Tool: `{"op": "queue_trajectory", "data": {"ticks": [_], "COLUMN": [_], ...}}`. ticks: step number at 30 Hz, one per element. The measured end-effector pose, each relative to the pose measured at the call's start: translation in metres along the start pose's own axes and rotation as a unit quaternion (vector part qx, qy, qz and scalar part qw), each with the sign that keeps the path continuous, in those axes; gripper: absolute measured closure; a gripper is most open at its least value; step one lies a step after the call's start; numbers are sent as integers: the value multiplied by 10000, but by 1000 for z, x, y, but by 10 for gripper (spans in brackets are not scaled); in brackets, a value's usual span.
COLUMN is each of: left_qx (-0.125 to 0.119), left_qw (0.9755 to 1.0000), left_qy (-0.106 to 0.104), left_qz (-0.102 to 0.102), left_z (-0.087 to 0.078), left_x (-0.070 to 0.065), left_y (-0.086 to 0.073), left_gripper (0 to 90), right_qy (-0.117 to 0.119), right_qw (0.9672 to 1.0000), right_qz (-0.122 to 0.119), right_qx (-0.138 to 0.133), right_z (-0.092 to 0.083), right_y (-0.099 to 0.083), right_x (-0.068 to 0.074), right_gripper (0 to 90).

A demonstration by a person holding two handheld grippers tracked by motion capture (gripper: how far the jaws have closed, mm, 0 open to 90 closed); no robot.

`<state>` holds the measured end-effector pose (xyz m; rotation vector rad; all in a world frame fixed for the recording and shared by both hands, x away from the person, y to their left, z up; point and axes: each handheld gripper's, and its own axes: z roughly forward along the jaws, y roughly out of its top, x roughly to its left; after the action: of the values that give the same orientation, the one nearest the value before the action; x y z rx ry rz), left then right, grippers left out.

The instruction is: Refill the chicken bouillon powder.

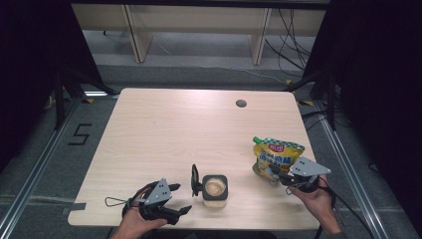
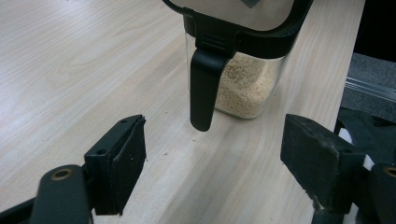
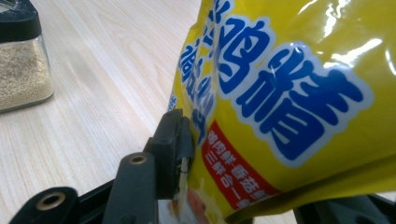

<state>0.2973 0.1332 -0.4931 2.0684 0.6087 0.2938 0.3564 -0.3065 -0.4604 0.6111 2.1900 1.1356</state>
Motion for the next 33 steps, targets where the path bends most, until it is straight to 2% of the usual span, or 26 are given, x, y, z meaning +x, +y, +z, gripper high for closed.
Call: {"op": "queue_trajectory", "data": {"ticks": [2, 3, 4, 5, 8, 9, 12, 15, 16, 17, 19, 21, 23, 25, 27, 28, 29, 33], "left_qx": [-4, -12, -20, -1, -10, -12, -3, -12, -8, -10, -11, -18, -13, -9, -8, -8, -9, -8], "left_qw": [10000, 10000, 9999, 9999, 9999, 9999, 9999, 9999, 10000, 10000, 10000, 9999, 9999, 10000, 10000, 10000, 10000, 10000], "left_qy": [4, -2, -3, -18, -27, -32, -16, -33, -23, -20, -18, 0, -27, -14, -14, -16, -14, -3], "left_qz": [-1, 96, 154, 153, 157, 158, 158, 156, 27, 15, 4, 168, 159, 16, 14, 14, 6, 51], "left_z": [0, 0, 0, -1, -1, -1, -1, -1, -1, -1, -1, 0, -1, -1, -1, -1, -1, -1], "left_x": [0, 1, 2, 2, 2, 2, 2, 2, 1, 0, 1, 2, 2, 1, 1, 1, 1, 1], "left_y": [0, 0, 1, 1, 1, 1, 1, 1, 0, 0, 0, 1, 1, 0, 0, 0, 0, 0], "left_gripper": [219, 219, 219, 218, 219, 219, 219, 219, 219, 219, 219, 219, 219, 219, 219, 219, 219, 219], "right_qy": [-67, -75, -100, -126, -187, -260, -266, -372, -364, -346, -401, -418, -408, -428, -407, -391, -381, -352], "right_qw": [10000, 9999, 9999, 9998, 9997, 9996, 9996, 9993, 9993, 9994, 9992, 9991, 9991, 9989, 9990, 9992, 9989, 9990], "right_qz": [8, 88, 42, 141, 122, 47, 18, 16, 86, 56, 70, 11, 44, 82, 142, 20, 177, 65], "right_qx": [26, 23, -7, 49, 22, -23, 27, 64, 59, 49, 17, 34, 82, 150, 138, 123, 218, 253], "right_z": [0, 0, 0, -1, -3, -3, -5, -5, -5, -6, -7, -8, -8, -9, -9, -10, -11, -12], "right_y": [0, -1, -1, -2, -4, -5, -5, -6, -7, -7, -7, -8, -8, -8, -9, -9, -9, -10], "right_x": [0, 1, 1, 2, 0, -2, -3, -4, -4, -4, -3, -3, -3, -4, -3, -4, -2, -1], "right_gripper": [539, 536, 527, 514, 491, 485, 464, 422, 426, 429, 424, 415, 399, 376, 369, 368, 361, 324]}}
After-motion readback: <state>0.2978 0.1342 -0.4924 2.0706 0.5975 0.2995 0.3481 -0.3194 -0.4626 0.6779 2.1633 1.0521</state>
